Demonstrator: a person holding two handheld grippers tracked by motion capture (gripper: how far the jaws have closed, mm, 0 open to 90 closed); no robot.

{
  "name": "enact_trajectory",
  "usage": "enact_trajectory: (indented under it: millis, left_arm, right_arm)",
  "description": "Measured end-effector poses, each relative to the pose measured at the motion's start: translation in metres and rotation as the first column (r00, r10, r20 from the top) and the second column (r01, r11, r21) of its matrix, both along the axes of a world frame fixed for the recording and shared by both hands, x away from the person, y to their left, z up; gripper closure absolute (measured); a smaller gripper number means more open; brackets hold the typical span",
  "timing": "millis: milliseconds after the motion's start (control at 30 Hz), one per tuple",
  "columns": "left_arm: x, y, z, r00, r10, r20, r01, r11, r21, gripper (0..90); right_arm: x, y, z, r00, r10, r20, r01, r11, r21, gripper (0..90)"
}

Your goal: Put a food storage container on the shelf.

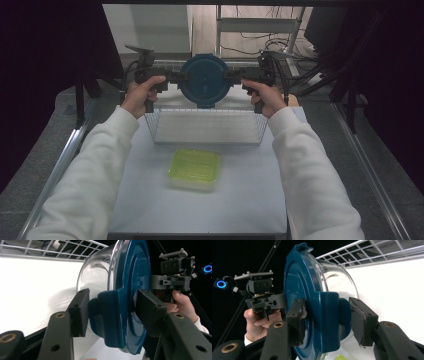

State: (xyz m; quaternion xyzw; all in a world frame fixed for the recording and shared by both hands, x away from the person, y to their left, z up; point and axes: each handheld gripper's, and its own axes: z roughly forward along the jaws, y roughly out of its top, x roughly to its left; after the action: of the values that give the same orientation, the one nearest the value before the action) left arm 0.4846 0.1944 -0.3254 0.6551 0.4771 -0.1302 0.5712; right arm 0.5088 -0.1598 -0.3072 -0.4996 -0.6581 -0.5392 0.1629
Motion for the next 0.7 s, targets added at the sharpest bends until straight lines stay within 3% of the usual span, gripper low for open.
enact_trajectory:
  millis: [67,100,133,167,267,333,400,433,700]
  left_arm:
    - [0.003,0.001,-0.001,0.9997,0.003,-0.026,-0.003,0.9999,-0.010,46.4]
    - [0.007,0.001,-0.002,0.9983,0.011,-0.057,-0.012,0.9998,-0.016,46.2]
    - [0.007,0.001,-0.002,0.9983,0.011,-0.057,-0.012,0.9998,-0.016,46.1]
    - [0.011,0.001,-0.004,0.9965,0.020,-0.081,-0.022,0.9995,-0.022,45.9]
    - [0.014,0.001,-0.006,0.9952,0.031,-0.093,-0.034,0.9989,-0.032,45.6]
    - [0.019,0.001,-0.010,0.9935,0.035,-0.108,-0.041,0.9979,-0.051,45.5]
    - [0.021,0.001,-0.012,0.9928,0.037,-0.114,-0.044,0.9975,-0.056,45.5]
    - [0.024,0.001,-0.015,0.9918,0.041,-0.121,-0.049,0.9964,-0.068,45.2]
    - [0.033,0.002,-0.024,0.9895,0.038,-0.139,-0.054,0.9927,-0.108,44.7]
  right_arm:
    - [0.004,0.001,-0.001,0.9999,-0.005,-0.011,0.005,1.0000,0.004,49.6]
    - [0.008,0.001,-0.002,0.9992,-0.011,-0.038,0.012,0.9999,0.010,49.5]
    - [0.008,0.001,-0.002,0.9992,-0.011,-0.038,0.012,0.9999,0.010,49.5]
    - [0.013,0.002,-0.004,0.9972,-0.021,-0.071,0.022,0.9997,0.008,48.8]
    - [0.018,0.002,-0.006,0.9946,-0.030,-0.100,0.031,0.9994,0.012,48.4]
    - [0.024,0.001,-0.012,0.9872,-0.054,-0.150,0.059,0.9978,0.031,47.4]
    - [0.025,0.001,-0.013,0.9849,-0.061,-0.162,0.067,0.9972,0.034,47.2]
    - [0.027,0.001,-0.017,0.9788,-0.080,-0.189,0.089,0.9953,0.039,46.6]
    - [0.030,0.000,-0.021,0.9734,-0.096,-0.208,0.106,0.9936,0.039,45.4]
